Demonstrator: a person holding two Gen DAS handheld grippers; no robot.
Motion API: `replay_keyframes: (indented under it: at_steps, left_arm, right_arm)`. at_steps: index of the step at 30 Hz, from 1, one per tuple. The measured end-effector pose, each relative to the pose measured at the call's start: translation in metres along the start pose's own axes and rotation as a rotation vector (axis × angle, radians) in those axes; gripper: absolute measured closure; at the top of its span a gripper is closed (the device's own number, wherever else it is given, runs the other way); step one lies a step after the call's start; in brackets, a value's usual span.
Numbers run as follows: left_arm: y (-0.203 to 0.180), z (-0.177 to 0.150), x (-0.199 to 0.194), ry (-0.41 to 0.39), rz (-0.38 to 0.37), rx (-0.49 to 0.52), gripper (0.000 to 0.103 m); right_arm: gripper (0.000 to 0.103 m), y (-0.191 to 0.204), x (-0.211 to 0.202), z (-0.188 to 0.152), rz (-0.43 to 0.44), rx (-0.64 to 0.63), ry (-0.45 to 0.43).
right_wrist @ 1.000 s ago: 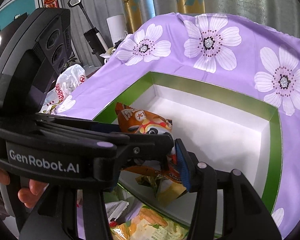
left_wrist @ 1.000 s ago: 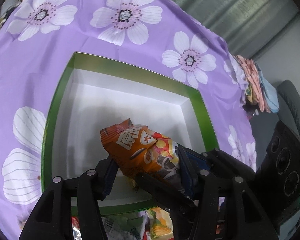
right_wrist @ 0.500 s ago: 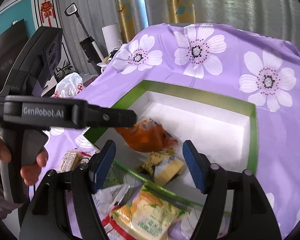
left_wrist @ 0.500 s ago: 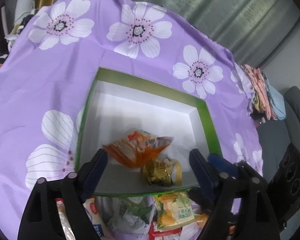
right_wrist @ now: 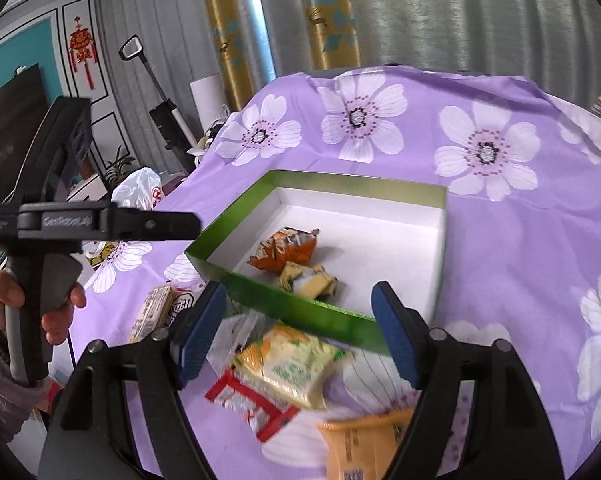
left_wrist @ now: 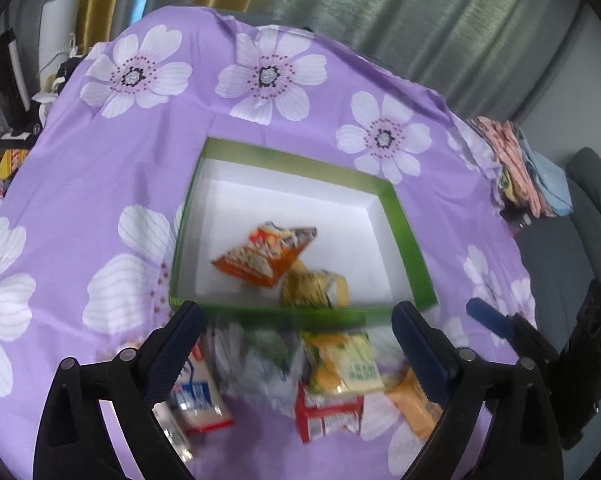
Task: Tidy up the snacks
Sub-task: 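Move the right gripper to the orange square pastry packet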
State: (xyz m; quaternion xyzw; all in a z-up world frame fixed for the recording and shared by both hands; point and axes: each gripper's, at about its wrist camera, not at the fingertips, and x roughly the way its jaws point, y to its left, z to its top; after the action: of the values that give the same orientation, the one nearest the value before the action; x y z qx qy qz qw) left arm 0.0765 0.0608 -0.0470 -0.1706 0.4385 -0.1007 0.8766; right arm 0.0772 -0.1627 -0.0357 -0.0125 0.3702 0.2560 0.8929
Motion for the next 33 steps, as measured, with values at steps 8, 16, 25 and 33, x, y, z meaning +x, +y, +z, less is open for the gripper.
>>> replay_keyframes:
  at_steps: [8, 16, 25, 33]
  left_arm:
    - [-0.006, -0.037, -0.007, 0.044, -0.037, -0.038, 0.007]
    - [-0.028, -0.073, -0.002, 0.116, -0.076, -0.014, 0.005]
    - [-0.057, -0.100, 0.019, 0.213, -0.098, 0.040, 0.005]
    - [-0.079, -0.118, 0.038, 0.277, -0.143, 0.041, 0.005]
  right_arm:
    - [0.022, -0.009, -0.033, -0.030, -0.061, 0.027, 0.003]
    - [0.022, -0.023, -0.051, -0.071, -0.112, 0.063, 0.059]
    - [0.022, -0.023, -0.047, -0.103, -0.120, 0.063, 0.119]
    - [0.021, -0.029, -0.039, -0.120, -0.129, 0.053, 0.145]
